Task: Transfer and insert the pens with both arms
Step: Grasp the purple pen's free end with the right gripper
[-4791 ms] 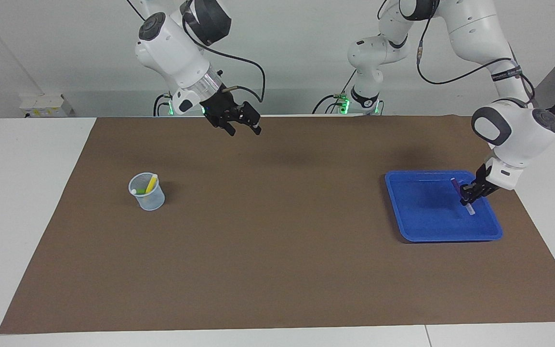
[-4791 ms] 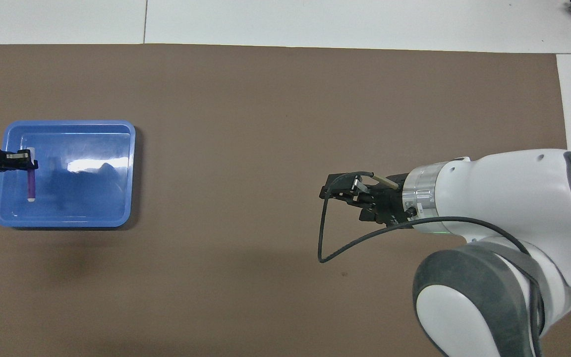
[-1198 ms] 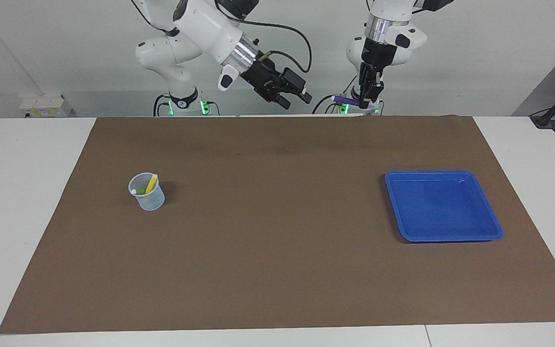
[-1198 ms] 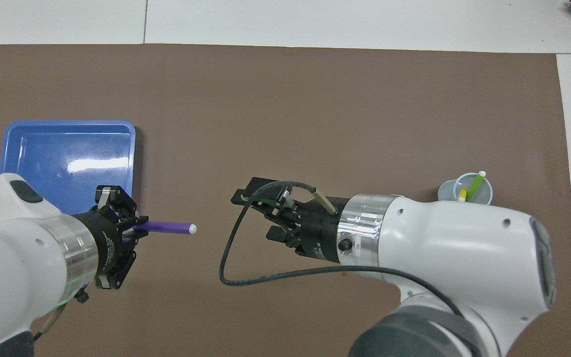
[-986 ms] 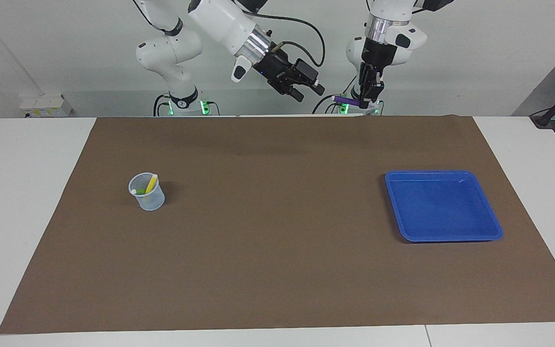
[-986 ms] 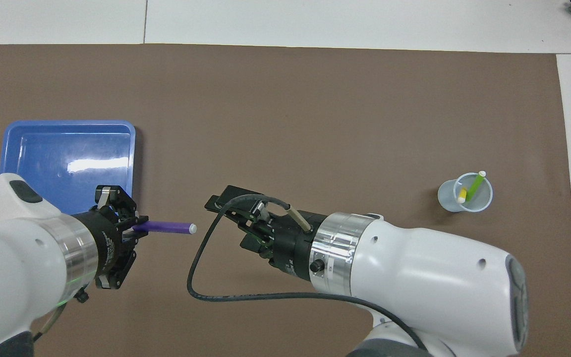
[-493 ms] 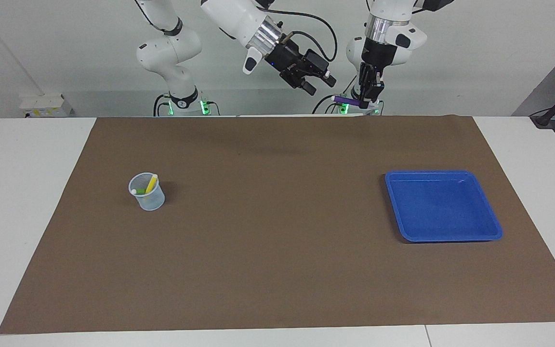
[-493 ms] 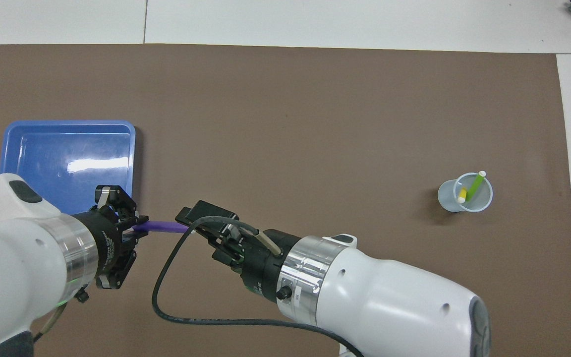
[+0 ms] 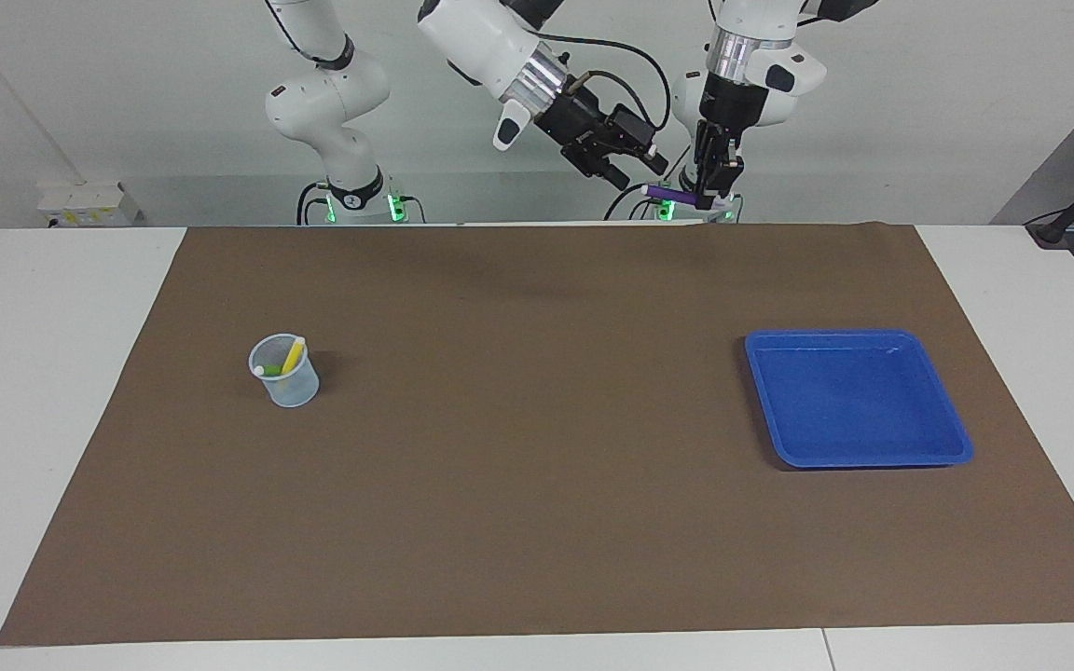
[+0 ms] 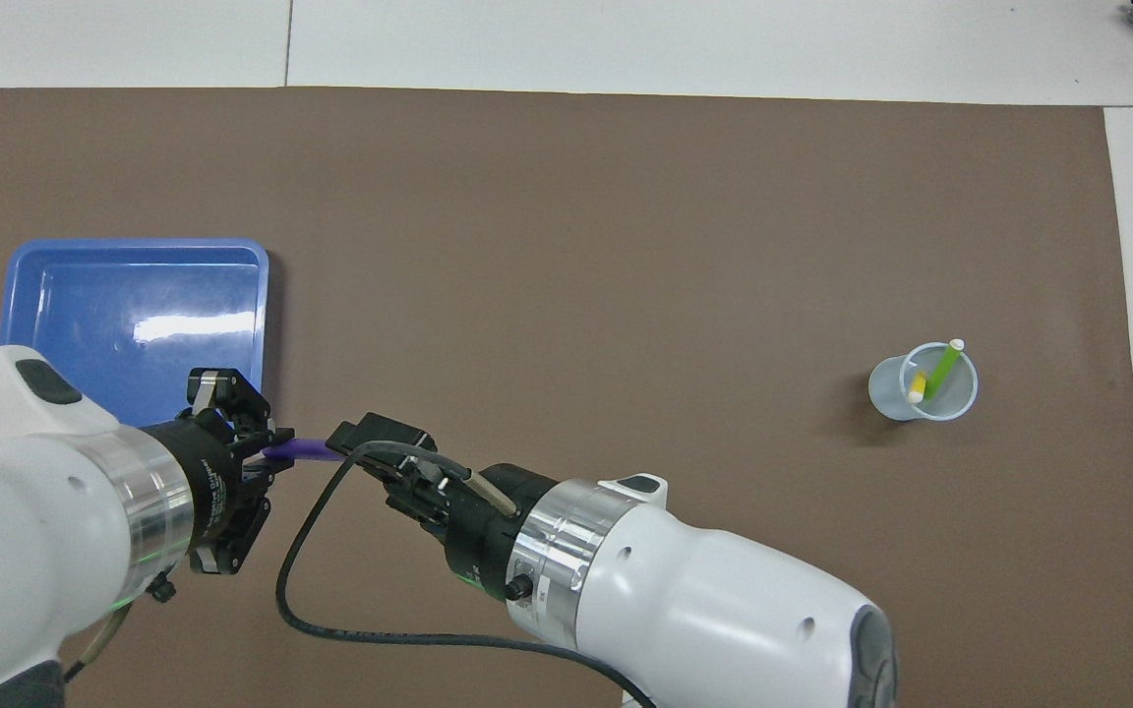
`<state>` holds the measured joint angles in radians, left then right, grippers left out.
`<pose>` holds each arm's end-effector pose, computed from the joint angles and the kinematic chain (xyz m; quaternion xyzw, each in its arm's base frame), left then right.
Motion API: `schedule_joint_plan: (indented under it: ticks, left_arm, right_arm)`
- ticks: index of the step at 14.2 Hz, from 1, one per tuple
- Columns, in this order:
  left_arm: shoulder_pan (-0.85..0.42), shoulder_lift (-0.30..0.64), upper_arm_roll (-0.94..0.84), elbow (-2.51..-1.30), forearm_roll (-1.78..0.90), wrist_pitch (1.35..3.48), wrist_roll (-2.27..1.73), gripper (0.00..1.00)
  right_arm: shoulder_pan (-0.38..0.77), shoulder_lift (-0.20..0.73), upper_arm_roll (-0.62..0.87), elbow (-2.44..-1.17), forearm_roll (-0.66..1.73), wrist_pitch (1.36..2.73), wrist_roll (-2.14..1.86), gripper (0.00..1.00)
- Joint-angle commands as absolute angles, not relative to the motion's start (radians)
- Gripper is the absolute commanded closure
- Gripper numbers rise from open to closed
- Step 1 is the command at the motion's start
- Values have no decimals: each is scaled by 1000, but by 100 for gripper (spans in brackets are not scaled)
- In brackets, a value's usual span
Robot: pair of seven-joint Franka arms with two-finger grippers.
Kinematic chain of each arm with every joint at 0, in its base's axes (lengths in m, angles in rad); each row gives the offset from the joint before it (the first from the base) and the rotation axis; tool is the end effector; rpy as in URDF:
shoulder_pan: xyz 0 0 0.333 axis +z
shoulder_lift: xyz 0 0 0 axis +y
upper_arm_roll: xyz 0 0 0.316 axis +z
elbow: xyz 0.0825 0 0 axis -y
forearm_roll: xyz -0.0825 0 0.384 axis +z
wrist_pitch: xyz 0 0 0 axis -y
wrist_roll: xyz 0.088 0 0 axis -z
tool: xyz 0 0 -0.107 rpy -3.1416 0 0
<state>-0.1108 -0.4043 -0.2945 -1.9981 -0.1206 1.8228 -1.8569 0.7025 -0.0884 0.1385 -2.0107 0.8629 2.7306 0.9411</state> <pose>0.4028 -0.2103 0.6358 0.7344 0.6702 0.0440 0.0971 0.4042 0.4126 0.5774 -0.8218 0.3265 0.0071 0.4669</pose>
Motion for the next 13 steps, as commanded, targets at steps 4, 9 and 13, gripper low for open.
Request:
schedule_joint_plan:
  ticks: [4, 9, 13]
  left_arm:
    - [-124, -433, -284, -2029, -126, 1841, -1873, 100]
    - [-124, -433, -284, -2029, -126, 1839, -1873, 100]
    - [-124, -434, -282, -2029, -126, 1838, -1875, 100]
  right_arm:
    - [709, -83, 137, -2010, 893, 2773, 939, 61]
    - [710, -84, 137, -2011, 930, 2777, 937, 72]
    - [704, -83, 137, -2011, 930, 2777, 933, 80]
